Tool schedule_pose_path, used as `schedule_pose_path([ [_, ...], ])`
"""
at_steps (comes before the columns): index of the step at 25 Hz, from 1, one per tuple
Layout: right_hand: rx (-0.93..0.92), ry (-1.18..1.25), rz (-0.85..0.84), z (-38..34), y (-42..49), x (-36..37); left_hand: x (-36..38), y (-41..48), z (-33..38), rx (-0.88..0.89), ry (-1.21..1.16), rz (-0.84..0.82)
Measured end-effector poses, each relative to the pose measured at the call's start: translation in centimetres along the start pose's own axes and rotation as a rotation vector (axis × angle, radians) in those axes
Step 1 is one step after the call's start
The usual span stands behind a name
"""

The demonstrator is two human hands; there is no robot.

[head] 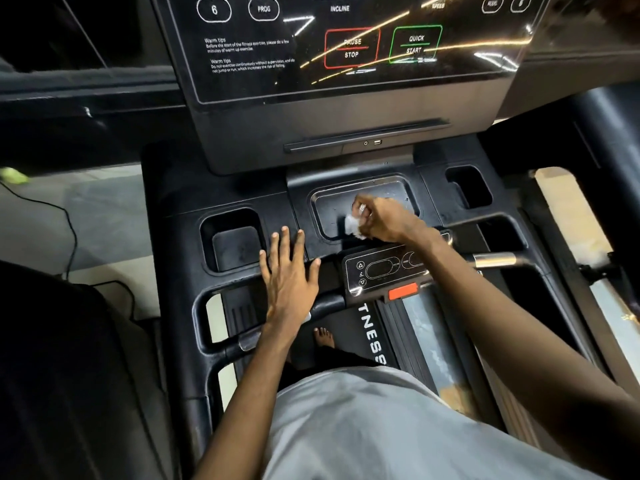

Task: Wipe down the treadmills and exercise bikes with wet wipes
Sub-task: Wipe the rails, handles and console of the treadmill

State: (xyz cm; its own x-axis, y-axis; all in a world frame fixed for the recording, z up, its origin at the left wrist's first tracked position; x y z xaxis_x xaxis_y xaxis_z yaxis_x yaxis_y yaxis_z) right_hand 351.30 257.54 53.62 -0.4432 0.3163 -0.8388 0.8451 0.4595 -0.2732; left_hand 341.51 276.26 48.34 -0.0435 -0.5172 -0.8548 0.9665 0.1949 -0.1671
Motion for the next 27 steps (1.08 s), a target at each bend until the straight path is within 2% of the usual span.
schedule_pose_path([
  [2, -0.011, -0.003, -0.017, 0.3, -0.4, -0.1, -0.4, -0.1, 0.2, -0.013, -0.083, -0.017],
  [5, -0.106, 0.010, -0.073, -1.9, 0.1, 1.2, -1.1, -1.3, 2.7, 0.013, -0.361, -0.119],
  [8, -0.119, 0.018, -0.069, -0.9, 0.7, 1.2, -1.0, -3.7, 6.0, 0.137, -0.346, -0.142],
  [11, -0.060, -0.004, -0.074, 2.7, 0.3, -0.1, 0.4, -4.8, 6.2, 0.084, -0.363, -0.185],
  [13, -0.068, -0.015, -0.043, 3.2, 0.2, -0.6, 0.5, -4.8, 6.3, 0.045, -0.353, -0.149],
  [17, -0.293, 0.014, -0.154, 0.3, 0.4, 1.2, -0.1, -5.0, 8.3, -0.017, -0.371, -0.016],
  [20, -0.241, 0.049, -0.168, 4.3, 0.3, -0.4, 0.0, -5.4, 8.9, -0.063, -0.352, 0.061],
  [23, -0.203, 0.049, -0.131, 7.3, -0.6, -1.9, 0.4, -5.9, 9.6, -0.086, -0.202, 0.167],
  [27, -0.417, 0.056, -0.192, 4.1, -0.8, -0.6, 0.8, -6.5, 10.3, -0.152, -0.081, 0.256],
])
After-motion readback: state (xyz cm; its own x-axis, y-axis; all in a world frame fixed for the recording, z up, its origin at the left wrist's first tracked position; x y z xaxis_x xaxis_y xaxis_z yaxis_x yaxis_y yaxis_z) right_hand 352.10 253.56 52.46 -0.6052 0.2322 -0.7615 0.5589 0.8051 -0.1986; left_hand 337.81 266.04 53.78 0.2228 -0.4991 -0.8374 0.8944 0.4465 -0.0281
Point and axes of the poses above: each hand's wrist, its own y-axis towards the middle knuckle, its own x-axis out of the palm, z = x × y, the point moved 10 cm from there along y, towards the middle knuckle, and after that the axes turned 12 degrees about -x, right-handed, at the moved point
